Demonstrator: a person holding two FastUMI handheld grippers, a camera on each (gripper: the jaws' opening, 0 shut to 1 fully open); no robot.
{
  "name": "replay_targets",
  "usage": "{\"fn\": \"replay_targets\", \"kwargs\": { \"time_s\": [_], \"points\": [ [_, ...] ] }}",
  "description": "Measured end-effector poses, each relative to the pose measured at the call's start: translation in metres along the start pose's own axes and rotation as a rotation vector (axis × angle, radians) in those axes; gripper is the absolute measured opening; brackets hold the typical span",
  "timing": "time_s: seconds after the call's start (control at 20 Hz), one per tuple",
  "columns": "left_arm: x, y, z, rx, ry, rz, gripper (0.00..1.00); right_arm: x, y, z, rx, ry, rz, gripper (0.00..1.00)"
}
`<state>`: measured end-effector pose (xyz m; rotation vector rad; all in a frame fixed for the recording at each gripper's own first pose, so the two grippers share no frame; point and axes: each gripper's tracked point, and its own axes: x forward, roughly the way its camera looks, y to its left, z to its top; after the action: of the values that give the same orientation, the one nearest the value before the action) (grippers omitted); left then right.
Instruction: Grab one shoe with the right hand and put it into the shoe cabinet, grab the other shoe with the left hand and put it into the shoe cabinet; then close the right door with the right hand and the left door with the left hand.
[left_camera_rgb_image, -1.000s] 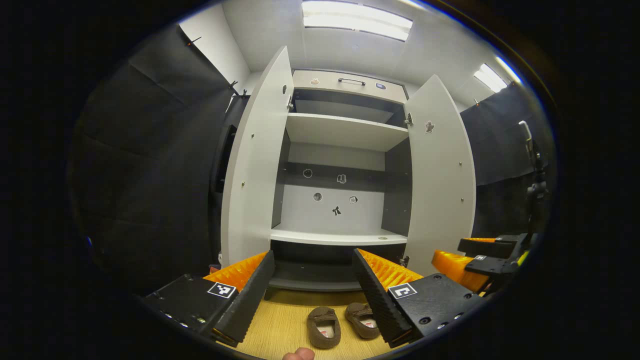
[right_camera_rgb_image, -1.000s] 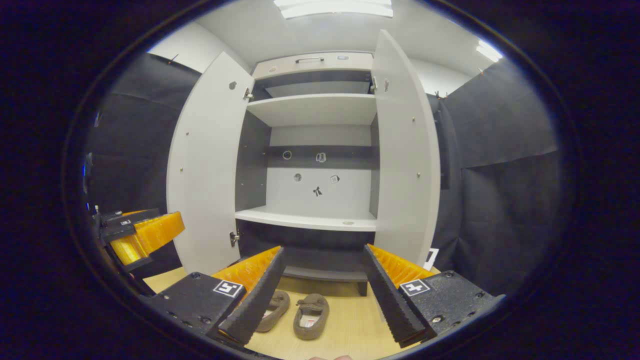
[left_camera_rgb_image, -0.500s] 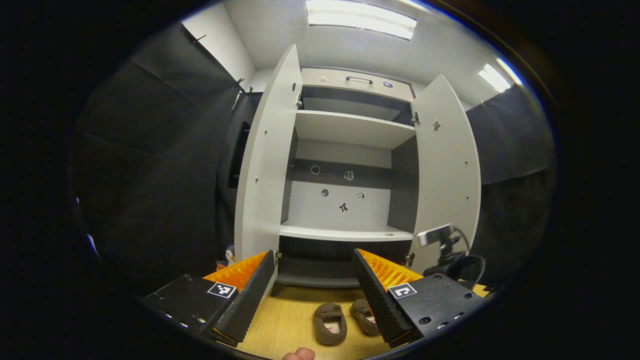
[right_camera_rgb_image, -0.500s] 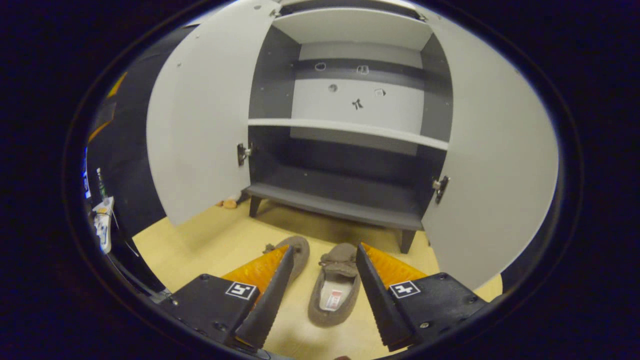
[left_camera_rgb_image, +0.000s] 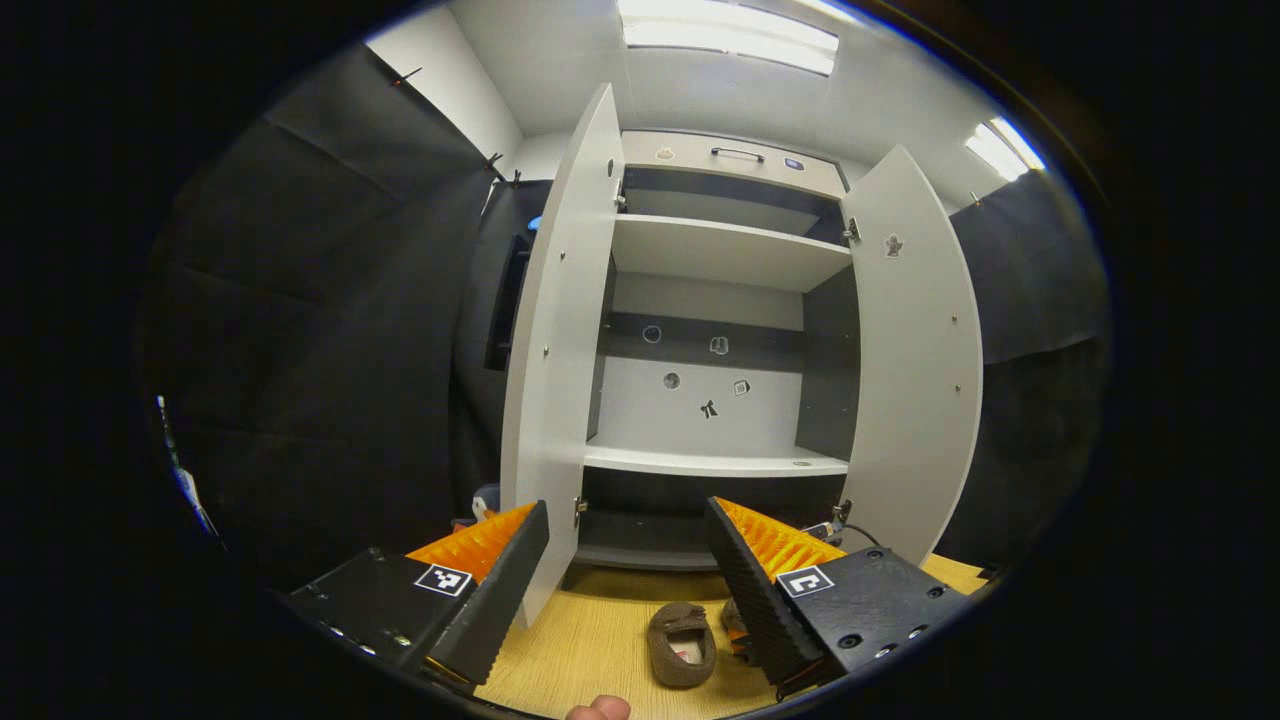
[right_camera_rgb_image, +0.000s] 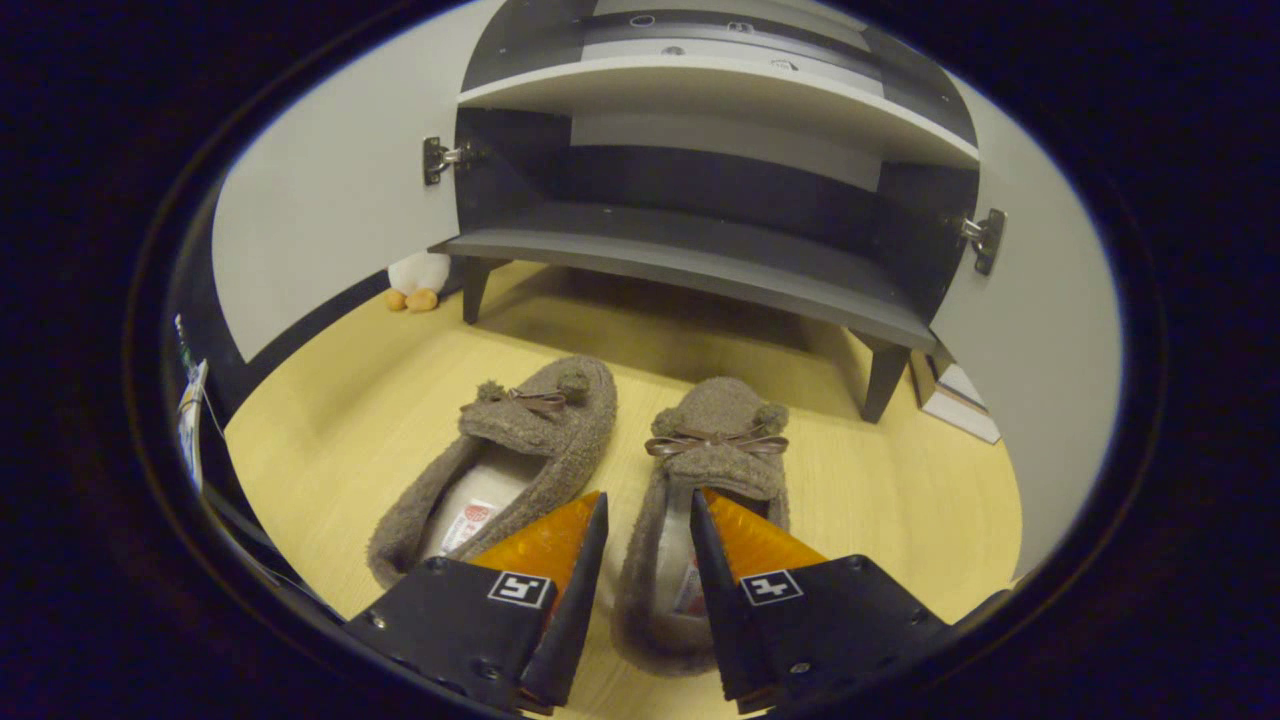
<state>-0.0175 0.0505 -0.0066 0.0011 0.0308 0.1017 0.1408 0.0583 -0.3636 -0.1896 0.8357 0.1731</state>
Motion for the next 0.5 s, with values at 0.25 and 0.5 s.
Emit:
{"fn": "replay_targets", "kwargs": {
  "time_s": [0.25, 0.5],
  "points": [
    [0.002, 0.002, -0.002, 0.003, 0.005, 0.003, 0.95, 0.019, -0.007, -0.008, -0.044, -0.006, -0.072, 0.43],
    [0.004, 0.000, -0.005, 0.002, 0.010, -0.004, 0.95, 0.018, -0.011, -0.003, -0.054, -0.045, -0.073, 0.11]
  ]
}}
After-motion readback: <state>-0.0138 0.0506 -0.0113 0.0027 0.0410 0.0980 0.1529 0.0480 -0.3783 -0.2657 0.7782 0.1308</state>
